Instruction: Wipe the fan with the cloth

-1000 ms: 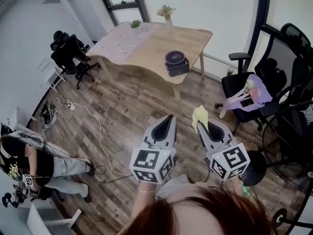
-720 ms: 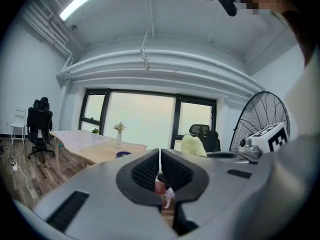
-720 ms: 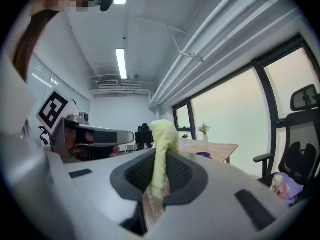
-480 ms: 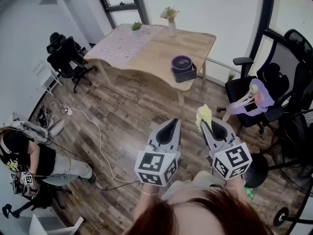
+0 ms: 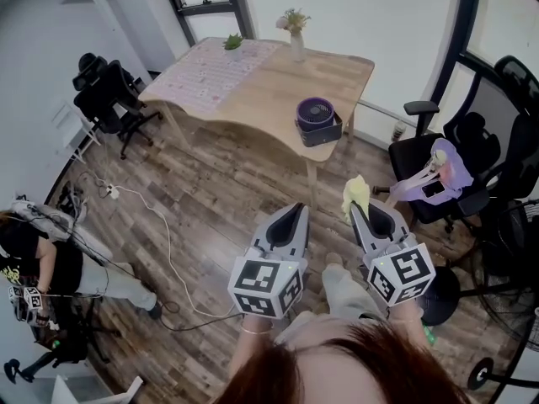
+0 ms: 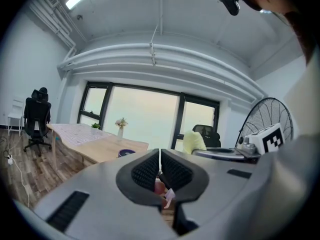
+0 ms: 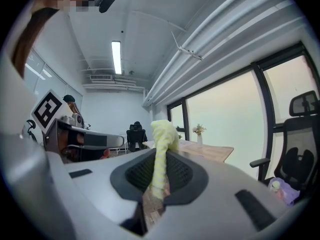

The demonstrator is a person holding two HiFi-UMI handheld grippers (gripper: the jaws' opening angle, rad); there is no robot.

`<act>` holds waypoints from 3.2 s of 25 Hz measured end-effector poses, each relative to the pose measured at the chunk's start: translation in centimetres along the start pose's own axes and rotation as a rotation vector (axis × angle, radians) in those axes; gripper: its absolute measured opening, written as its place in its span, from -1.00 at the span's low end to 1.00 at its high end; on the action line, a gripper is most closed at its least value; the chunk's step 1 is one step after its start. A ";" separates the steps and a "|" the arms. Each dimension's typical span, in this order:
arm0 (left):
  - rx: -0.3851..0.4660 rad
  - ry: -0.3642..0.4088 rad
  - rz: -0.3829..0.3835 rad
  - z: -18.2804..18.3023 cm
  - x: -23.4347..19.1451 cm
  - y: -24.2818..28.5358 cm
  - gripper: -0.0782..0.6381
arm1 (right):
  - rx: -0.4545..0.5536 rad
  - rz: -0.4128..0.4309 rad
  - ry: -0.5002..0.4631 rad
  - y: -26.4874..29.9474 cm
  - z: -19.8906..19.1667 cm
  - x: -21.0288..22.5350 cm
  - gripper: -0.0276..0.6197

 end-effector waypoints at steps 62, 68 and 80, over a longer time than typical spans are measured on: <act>-0.173 -0.185 0.101 -3.6 -21.7 33.4 -0.73 | -0.195 0.124 -0.056 33.3 1.6 20.9 -0.78; -0.207 -0.241 0.090 -5.3 -24.0 34.2 -0.72 | -0.249 0.125 -0.067 36.2 -0.1 20.7 -0.78; -0.370 -0.349 -0.025 -11.3 -26.3 37.7 -0.52 | -0.374 0.124 -0.099 41.5 -4.4 21.0 -0.78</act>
Point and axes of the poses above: the fingertips, and each gripper's own axes: y forward along the fingers, x to its right, z out of its top, the point moved 3 cm from there along -y, backward along the fingers, and after that the axes turned 10 degrees about y, right-handed, at the moved point
